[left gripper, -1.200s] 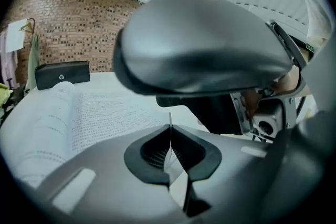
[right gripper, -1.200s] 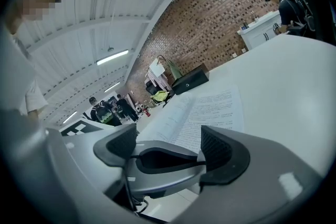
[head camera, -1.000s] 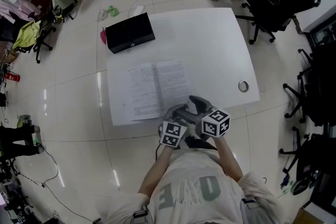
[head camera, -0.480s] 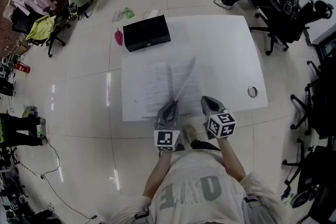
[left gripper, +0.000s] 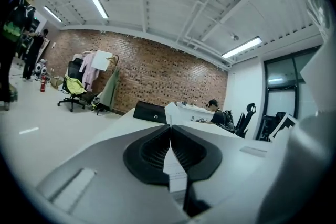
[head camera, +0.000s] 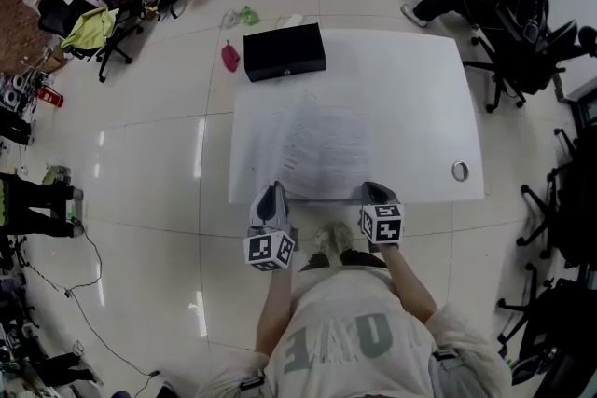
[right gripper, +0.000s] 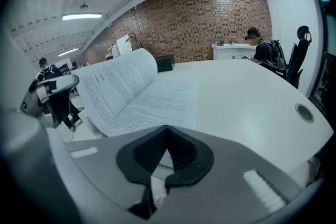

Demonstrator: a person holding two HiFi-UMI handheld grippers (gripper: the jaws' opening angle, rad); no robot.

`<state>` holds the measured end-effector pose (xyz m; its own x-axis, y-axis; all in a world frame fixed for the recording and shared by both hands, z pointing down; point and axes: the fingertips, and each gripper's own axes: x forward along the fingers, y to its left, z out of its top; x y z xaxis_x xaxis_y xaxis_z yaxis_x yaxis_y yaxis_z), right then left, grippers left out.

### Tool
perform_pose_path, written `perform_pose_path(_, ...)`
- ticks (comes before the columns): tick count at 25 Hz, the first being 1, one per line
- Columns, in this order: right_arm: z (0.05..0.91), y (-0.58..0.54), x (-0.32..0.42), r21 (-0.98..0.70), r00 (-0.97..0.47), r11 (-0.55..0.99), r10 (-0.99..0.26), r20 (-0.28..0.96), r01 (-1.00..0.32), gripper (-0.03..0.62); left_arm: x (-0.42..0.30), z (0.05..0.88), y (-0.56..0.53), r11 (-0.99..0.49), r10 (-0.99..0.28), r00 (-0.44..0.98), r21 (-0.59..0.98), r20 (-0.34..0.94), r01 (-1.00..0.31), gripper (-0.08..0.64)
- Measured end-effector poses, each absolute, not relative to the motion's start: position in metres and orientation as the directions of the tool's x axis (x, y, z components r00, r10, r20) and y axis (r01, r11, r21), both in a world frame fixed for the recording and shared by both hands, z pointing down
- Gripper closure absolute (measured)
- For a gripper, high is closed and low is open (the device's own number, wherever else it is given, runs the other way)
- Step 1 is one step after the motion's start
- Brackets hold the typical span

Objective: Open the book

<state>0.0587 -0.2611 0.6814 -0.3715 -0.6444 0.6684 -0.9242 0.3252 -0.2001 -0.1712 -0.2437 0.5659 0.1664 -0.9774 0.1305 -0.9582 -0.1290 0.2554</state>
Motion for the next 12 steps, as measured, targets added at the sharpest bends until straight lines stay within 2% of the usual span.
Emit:
perform_pose_path(7, 0.692, -0.256, 0.058, -0.164, -0.352, 0.334, -0.647, 0.676, -0.928, 0.588, -0.207, 0.606, -0.226, -0.021, -0.966, 0.078, 0.229, 0.245, -0.973, 0.532)
perform_pose_path(12, 0.694, -0.256, 0.059, -0.173, -0.356, 0.329, -0.654, 0.667, -0.928, 0.588, -0.221, 0.639, -0.221, 0.055, -0.936, 0.052, 0.292, 0.347, -0.955, 0.523)
